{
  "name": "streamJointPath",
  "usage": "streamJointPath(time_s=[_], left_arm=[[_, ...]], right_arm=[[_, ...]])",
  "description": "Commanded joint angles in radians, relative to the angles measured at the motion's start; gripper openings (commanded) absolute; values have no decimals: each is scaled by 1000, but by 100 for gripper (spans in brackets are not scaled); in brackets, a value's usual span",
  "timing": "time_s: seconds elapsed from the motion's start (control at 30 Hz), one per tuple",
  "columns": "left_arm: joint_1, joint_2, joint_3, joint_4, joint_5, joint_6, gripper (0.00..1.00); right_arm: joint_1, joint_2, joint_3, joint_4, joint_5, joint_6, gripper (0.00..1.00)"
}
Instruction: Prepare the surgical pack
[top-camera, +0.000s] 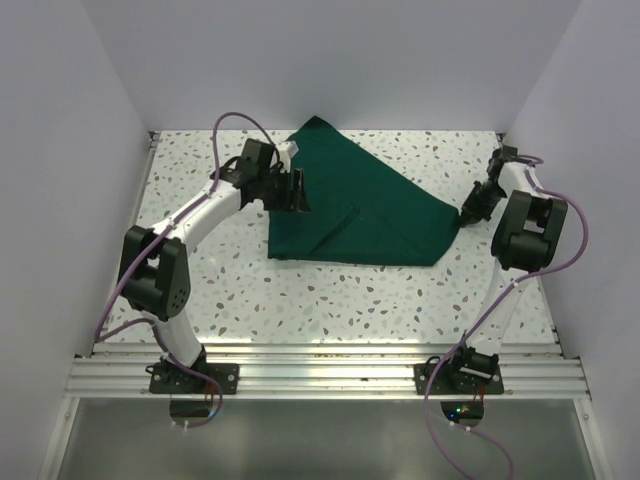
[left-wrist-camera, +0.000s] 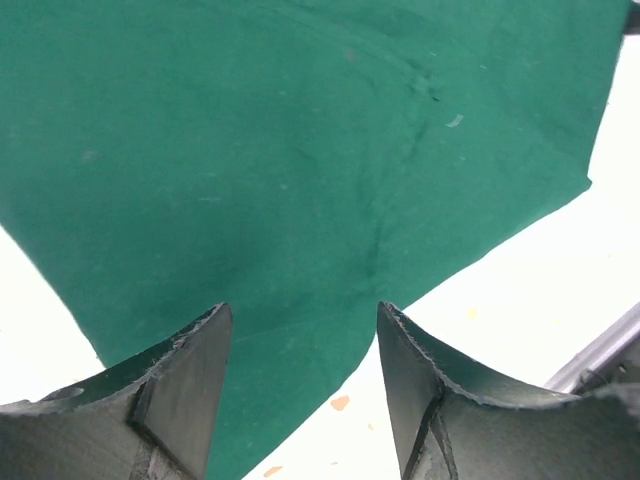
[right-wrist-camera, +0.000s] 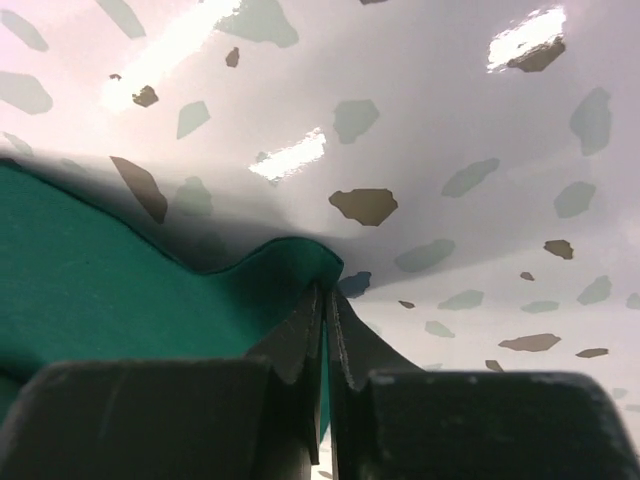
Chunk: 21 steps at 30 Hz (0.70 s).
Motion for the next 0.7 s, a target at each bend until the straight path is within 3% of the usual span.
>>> streamJointPath(time_s=[0.0,0.37,0.67], left_arm=[[4,9,33,56,91,29,63],[-100,-19,-13,153,133,-25,60],[-66,-68,-19,96,-45,-71,60]], right_arm=[[27,-26,-22,54,-93,4,1],[167,-189,145,-69,-151,39,0],[342,-224,339,-107,-200,124,0]])
